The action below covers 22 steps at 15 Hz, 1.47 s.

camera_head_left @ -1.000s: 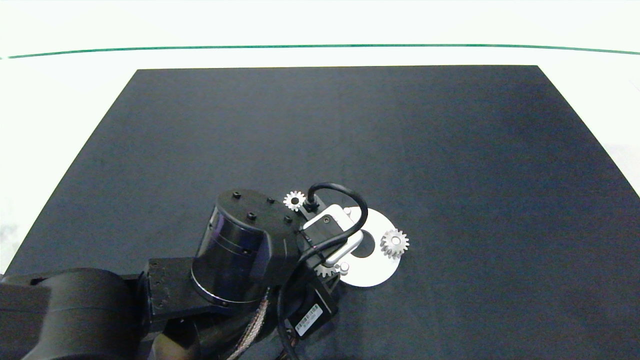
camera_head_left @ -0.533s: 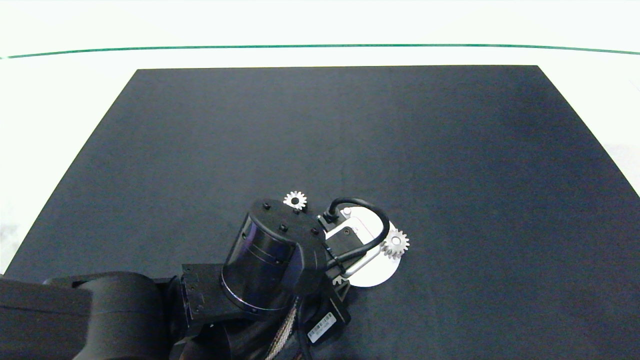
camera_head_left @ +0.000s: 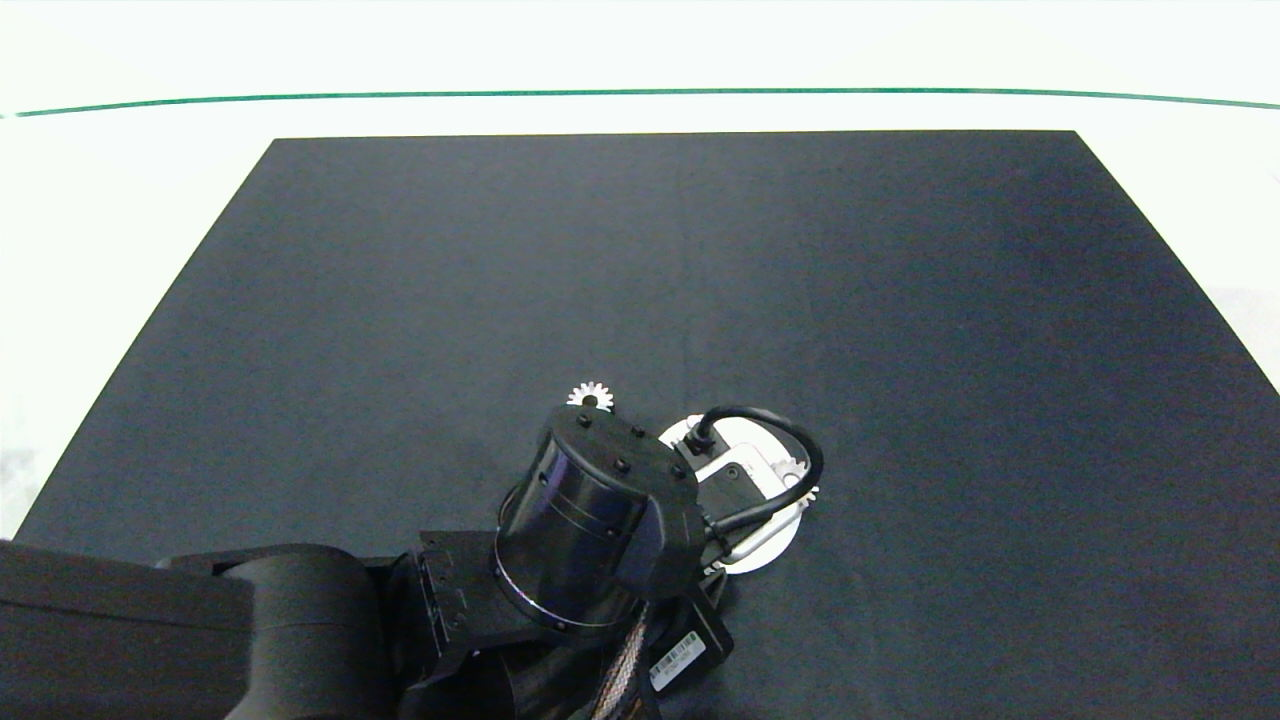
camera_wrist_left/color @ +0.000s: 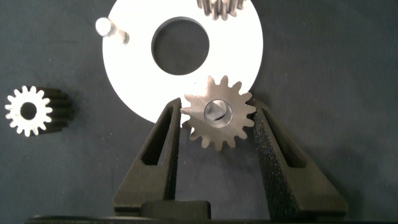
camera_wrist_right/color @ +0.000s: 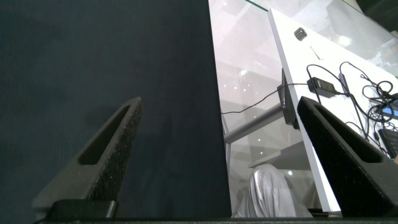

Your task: Install three planetary gears onto the carrier pins

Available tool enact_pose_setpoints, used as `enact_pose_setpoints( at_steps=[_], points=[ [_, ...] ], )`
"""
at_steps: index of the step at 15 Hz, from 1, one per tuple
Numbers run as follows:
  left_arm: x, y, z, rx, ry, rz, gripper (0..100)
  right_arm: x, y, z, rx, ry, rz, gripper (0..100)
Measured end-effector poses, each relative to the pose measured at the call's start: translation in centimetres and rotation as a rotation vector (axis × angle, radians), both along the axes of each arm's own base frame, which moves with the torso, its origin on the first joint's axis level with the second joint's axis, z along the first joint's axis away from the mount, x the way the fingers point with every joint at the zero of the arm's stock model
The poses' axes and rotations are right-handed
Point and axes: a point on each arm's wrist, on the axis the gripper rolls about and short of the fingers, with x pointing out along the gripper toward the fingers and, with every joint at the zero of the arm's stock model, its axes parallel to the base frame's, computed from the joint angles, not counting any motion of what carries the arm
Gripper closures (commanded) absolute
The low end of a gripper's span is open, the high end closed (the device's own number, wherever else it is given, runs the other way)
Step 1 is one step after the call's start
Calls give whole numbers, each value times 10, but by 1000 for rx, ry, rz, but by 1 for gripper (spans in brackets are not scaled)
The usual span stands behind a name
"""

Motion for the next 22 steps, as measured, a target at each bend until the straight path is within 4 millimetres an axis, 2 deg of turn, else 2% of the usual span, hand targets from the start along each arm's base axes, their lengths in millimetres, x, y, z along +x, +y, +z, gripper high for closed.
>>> enact_pose_setpoints(
  at_steps=[10, 22],
  points=[
    [13, 2, 0, 22, -19, 21, 93, 0, 0, 0, 1, -2, 3, 0],
    [12, 0, -5, 32, -9, 18, 93, -1, -1, 1, 3, -8, 5, 0]
  ],
)
